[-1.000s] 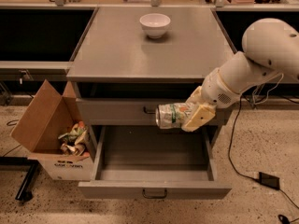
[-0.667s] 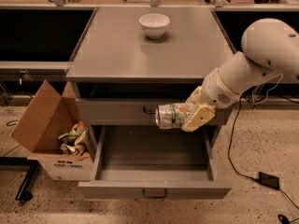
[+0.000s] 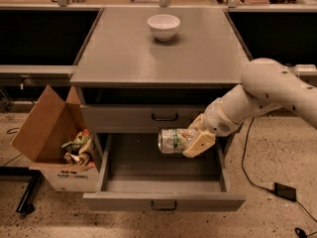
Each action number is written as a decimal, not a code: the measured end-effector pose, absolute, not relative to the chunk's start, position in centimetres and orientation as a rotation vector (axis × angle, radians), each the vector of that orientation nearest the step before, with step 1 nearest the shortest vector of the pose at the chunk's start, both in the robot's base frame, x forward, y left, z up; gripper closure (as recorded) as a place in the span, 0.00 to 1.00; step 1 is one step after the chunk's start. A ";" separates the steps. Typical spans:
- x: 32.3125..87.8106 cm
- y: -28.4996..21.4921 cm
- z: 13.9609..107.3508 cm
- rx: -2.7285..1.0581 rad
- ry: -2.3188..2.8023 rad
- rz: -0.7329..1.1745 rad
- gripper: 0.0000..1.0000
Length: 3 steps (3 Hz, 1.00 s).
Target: Place 7up can into middle drawer
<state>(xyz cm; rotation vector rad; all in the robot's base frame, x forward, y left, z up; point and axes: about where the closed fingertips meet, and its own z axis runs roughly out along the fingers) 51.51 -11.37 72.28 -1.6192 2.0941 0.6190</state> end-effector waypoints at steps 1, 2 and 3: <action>51.9 -10.1 65.7 -1.512 2.086 0.718 1.00; 52.2 -9.0 60.1 -1.446 2.084 0.839 1.00; 52.2 -9.0 60.0 -1.446 2.084 0.839 1.00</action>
Offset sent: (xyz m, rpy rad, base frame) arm 0.0149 0.0276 -0.1666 0.2536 0.1193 -0.0946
